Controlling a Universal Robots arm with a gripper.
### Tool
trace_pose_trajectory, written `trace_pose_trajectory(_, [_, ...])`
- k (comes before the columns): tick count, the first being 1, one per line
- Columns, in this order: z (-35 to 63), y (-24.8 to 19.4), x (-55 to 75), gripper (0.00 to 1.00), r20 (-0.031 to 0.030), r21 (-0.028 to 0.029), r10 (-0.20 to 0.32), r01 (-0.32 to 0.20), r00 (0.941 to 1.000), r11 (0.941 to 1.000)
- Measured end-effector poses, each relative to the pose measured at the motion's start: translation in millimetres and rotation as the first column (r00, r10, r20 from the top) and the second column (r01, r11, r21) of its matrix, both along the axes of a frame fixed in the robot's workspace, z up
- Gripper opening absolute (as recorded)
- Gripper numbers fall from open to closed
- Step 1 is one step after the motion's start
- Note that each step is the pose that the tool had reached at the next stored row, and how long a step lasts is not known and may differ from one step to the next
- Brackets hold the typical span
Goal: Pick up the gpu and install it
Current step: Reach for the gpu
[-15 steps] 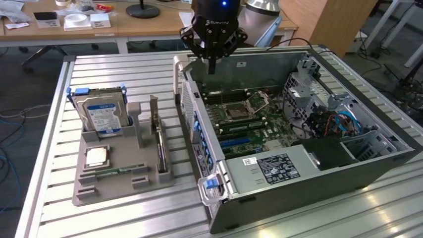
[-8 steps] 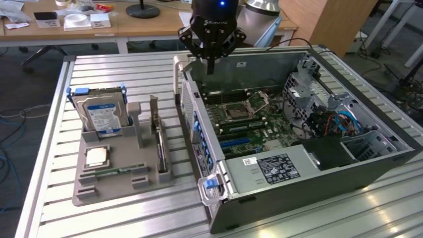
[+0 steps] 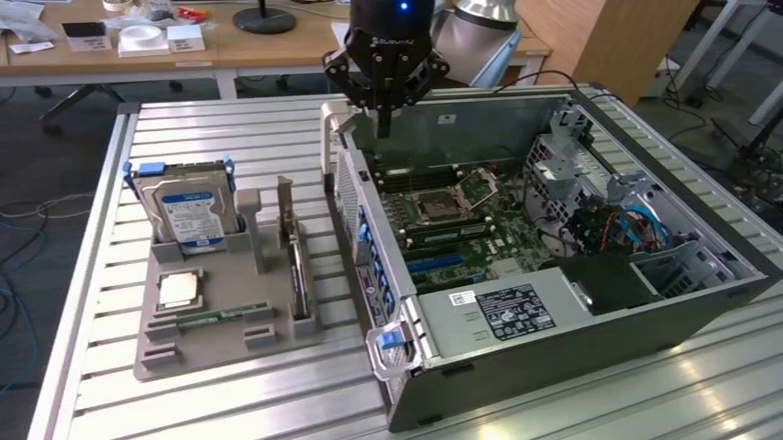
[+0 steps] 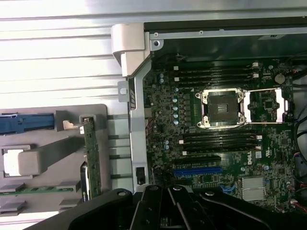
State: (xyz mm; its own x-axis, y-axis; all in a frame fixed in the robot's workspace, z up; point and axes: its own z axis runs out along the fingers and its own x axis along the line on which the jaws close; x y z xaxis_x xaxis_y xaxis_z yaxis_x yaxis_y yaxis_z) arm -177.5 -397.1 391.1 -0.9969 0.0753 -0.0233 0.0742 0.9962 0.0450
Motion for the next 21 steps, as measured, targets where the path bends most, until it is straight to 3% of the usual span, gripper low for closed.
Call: trace_pose_trajectory(21, [-0.8,1.7,-30.6,0.11,0.0,0.0001,0.0,0.0,1.0,1.0])
